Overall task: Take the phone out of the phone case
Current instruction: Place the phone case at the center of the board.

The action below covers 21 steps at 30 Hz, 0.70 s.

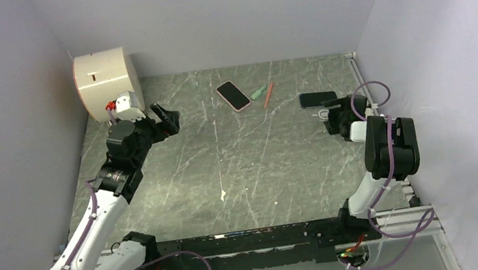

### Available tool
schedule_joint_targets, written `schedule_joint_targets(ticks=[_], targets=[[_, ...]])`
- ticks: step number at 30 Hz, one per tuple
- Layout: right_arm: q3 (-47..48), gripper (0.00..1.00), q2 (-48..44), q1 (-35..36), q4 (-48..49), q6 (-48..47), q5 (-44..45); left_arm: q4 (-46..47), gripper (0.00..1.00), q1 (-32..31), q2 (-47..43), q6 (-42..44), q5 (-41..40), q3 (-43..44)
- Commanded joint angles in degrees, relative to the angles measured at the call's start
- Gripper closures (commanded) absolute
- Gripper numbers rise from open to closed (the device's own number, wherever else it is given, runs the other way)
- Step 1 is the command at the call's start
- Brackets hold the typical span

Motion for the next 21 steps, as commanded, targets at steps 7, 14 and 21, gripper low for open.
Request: schedule_joint_targets(ticks=[7,14,21], targets=[[2.4,0.09,-2.7,0.3,-13.5,-8.6,-0.6,2.1,0.06,0.0,-1.6,0.8,0.6,0.1],[3.7,0.02,-5.3,0.0,-21.1,-15.3,0.0,2.0,0.06,0.0,-1.9,0.6,1.0,0.1],[3.4,0.02,-9.6,0.5,-25.4,-22.3,0.7,2.1,0.06,0.0,-1.9,0.4,1.5,0.1]])
